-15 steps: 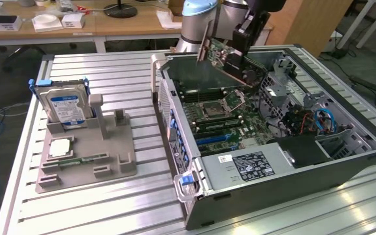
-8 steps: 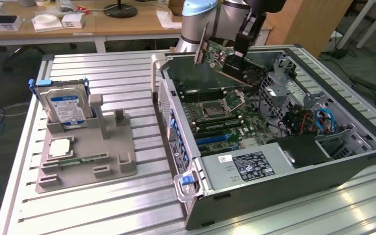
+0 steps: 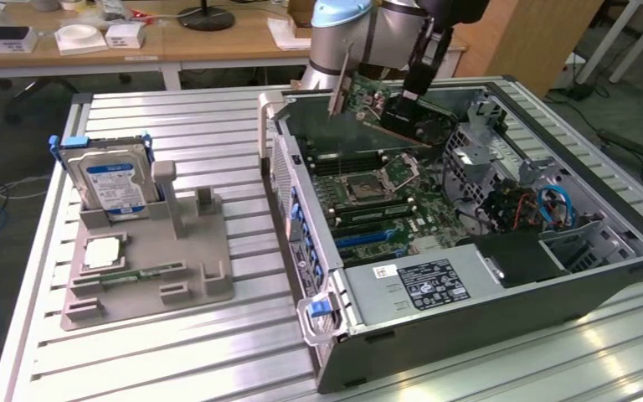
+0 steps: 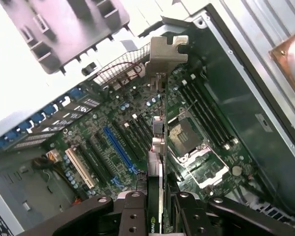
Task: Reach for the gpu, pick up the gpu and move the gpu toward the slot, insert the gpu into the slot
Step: 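Insert the gpu into the slot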
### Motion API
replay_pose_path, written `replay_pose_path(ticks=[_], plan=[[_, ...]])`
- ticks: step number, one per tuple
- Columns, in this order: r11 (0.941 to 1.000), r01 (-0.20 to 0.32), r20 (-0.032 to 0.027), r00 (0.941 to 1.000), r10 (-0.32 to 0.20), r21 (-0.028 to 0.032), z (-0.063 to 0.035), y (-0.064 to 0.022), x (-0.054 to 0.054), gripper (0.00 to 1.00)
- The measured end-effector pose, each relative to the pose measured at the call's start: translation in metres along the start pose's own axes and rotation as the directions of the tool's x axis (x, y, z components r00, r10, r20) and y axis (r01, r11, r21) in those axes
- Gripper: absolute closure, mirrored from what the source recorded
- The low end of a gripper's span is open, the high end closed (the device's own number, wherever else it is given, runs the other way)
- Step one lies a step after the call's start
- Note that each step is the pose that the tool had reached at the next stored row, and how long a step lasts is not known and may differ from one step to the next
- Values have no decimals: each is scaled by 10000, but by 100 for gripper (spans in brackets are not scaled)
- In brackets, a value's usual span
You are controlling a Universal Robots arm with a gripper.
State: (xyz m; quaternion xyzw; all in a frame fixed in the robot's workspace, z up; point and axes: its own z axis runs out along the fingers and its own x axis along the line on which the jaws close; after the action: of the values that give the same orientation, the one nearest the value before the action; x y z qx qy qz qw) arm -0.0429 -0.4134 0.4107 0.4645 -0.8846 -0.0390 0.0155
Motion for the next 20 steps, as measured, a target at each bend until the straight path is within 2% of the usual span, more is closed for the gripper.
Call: replay_pose_path(ticks=[5, 12, 16, 20], plan=[[9964, 850, -69, 9964, -850, -8, 58, -5, 0, 74], [9949, 1010, -76, 9949, -1010, 3, 171, -53, -25, 74], [9888, 1494, -114, 9887, -1494, -7, 231, -61, -27, 74], [9843, 1763, -140, 9842, -1763, -16, 301, -82, -37, 74]])
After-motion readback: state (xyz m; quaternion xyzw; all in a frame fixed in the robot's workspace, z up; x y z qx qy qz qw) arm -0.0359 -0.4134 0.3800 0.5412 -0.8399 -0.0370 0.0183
